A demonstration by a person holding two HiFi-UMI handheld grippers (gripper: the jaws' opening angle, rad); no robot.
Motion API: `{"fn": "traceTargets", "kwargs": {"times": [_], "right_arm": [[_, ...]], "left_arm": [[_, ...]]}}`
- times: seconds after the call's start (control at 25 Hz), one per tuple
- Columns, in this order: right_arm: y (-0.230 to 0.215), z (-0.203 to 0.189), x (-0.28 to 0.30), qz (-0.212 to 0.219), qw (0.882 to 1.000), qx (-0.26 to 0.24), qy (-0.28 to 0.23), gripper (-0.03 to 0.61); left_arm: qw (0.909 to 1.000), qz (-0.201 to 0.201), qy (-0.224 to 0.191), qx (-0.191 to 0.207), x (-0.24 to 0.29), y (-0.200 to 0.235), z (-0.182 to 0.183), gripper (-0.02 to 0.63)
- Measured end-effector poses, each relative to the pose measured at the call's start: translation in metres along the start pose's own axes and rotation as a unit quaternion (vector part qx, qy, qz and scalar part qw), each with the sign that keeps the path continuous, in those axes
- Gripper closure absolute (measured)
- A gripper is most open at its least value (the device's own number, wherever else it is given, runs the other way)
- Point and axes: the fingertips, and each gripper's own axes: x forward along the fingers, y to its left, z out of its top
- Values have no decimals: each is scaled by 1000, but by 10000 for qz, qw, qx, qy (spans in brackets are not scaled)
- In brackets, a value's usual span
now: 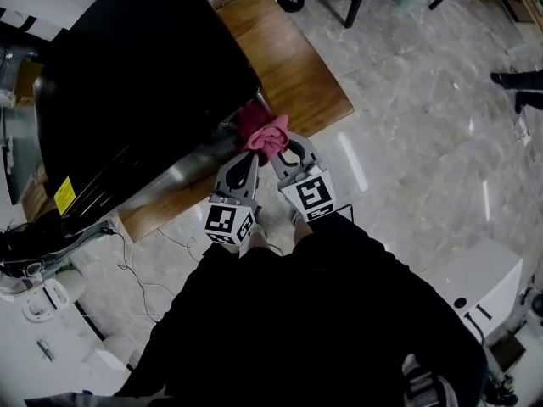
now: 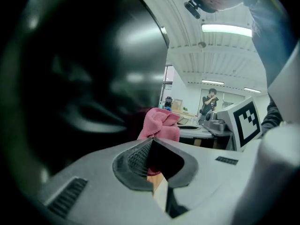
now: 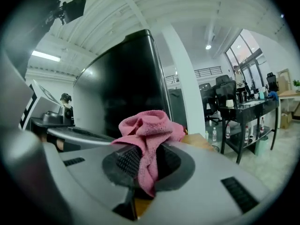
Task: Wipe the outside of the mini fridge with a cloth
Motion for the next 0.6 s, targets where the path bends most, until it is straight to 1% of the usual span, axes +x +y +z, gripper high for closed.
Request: {"fn": "traceTargets", "kwargs": {"times": [0.12,0.24,0.32,0.4,0.48,0.6], "right_arm": [[-7,-33,6,-69,9996,-165,222,523],[-9,-68,13,-120,9982,-237,537,523],[-13,-90,18,-170,9971,-210,716,523],[-18,-111,23,-220,9960,-157,855,523],[-19,-129,27,-248,9948,-97,981,523],[-17,-153,35,-279,9921,17,1222,523]], "left_arm": [[9994,45,282,-176,16,6,-37,609],[9964,150,521,-651,24,16,-72,609],[9937,193,696,-853,30,22,-95,609],[9915,240,845,-961,37,26,-115,609],[9890,305,988,-1059,41,30,-133,609],[9833,426,1196,-1307,41,42,-154,609]]}}
